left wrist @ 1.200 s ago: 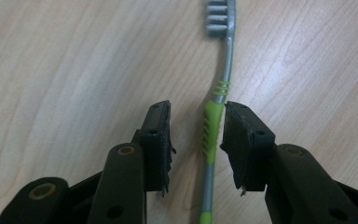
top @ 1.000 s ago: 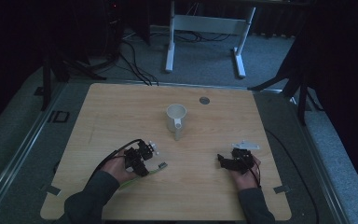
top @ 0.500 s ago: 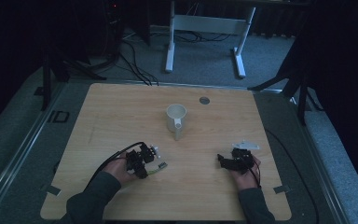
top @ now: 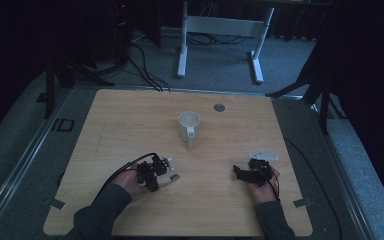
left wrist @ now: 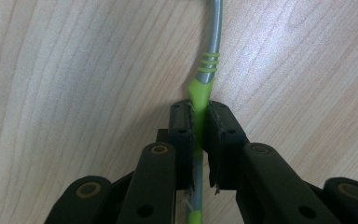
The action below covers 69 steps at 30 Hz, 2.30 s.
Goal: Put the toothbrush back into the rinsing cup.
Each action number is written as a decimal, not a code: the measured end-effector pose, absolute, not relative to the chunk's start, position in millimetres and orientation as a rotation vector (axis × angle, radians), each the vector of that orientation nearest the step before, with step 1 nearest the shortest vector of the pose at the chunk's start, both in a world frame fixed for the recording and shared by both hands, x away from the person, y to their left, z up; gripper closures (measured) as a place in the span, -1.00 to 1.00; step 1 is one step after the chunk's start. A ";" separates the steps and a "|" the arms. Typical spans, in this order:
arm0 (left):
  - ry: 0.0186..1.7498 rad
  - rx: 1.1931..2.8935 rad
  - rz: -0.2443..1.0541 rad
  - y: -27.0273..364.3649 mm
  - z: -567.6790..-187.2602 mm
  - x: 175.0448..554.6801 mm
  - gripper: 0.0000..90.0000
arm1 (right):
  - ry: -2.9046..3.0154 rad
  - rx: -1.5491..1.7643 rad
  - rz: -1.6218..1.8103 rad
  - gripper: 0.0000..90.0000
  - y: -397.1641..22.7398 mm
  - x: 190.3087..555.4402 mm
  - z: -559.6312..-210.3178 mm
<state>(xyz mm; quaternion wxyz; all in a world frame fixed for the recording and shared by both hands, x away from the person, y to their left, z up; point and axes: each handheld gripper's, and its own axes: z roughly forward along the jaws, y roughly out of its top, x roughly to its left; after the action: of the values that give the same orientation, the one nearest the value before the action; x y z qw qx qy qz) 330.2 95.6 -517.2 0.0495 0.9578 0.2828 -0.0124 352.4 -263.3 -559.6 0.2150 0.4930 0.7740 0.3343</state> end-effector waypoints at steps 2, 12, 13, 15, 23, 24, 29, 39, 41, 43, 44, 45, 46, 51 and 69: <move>0.855 2.922 -0.041 95.8 -517.1 330.2 0.81 | 2.146 1.367 0.927 -0.54 -263.3 352.4 -559.6; 0.892 2.856 -0.019 107.2 -505.1 331.8 0.83 | 2.147 1.365 0.927 -0.54 -263.3 352.7 -559.7; 0.898 2.845 -0.010 109.2 -503.0 332.5 0.83 | 2.147 1.365 0.927 -0.54 -263.3 352.7 -559.6; 0.914 2.824 -0.004 112.0 -499.7 333.4 0.83 | 2.147 1.366 0.927 -0.54 -263.3 352.7 -559.6; 0.982 2.713 0.076 121.6 -488.4 337.3 0.83 | 2.147 1.365 0.927 -0.54 -263.3 352.7 -559.6; 0.989 2.697 0.088 123.2 -485.9 337.8 0.83 | 2.147 1.366 0.927 -0.54 -263.3 352.7 -559.6; 1.013 2.646 0.113 128.3 -476.9 339.7 0.83 | 2.147 1.366 0.927 -0.54 -263.3 352.7 -559.6; 1.044 2.542 0.170 134.0 -466.4 343.0 0.83 | 2.147 1.366 0.927 -0.54 -263.3 352.7 -559.6; 1.051 2.521 0.180 134.1 -464.7 344.0 0.83 | 2.147 1.366 0.927 -0.54 -263.3 352.7 -559.6; 1.050 2.512 0.183 134.1 -463.9 344.6 0.83 | 2.147 1.366 0.926 -0.54 -263.3 352.7 -559.6; 1.051 2.498 0.190 133.6 -462.0 345.2 0.83 | 2.147 1.366 0.927 -0.54 -263.3 352.7 -559.6; 1.049 2.493 0.191 133.3 -461.1 345.5 0.83 | 2.147 1.366 0.927 -0.54 -263.3 352.7 -559.6; 1.048 2.489 0.195 133.1 -460.5 345.7 0.83 | 2.147 1.366 0.927 -0.54 -263.3 352.7 -559.6; 1.052 2.456 0.207 133.0 -458.2 346.2 0.83 | 2.147 1.366 0.927 -0.54 -263.3 352.7 -559.6; 1.048 2.271 0.340 136.6 -444.6 344.7 0.83 | 2.146 1.367 0.927 -0.54 -263.2 352.7 -559.6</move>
<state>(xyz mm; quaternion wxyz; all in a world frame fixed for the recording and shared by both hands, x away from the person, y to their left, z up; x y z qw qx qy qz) 344.7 136.6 -444.6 0.3038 0.8572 0.3957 0.1283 352.7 -263.2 -559.6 0.2150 0.4930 0.7740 0.3343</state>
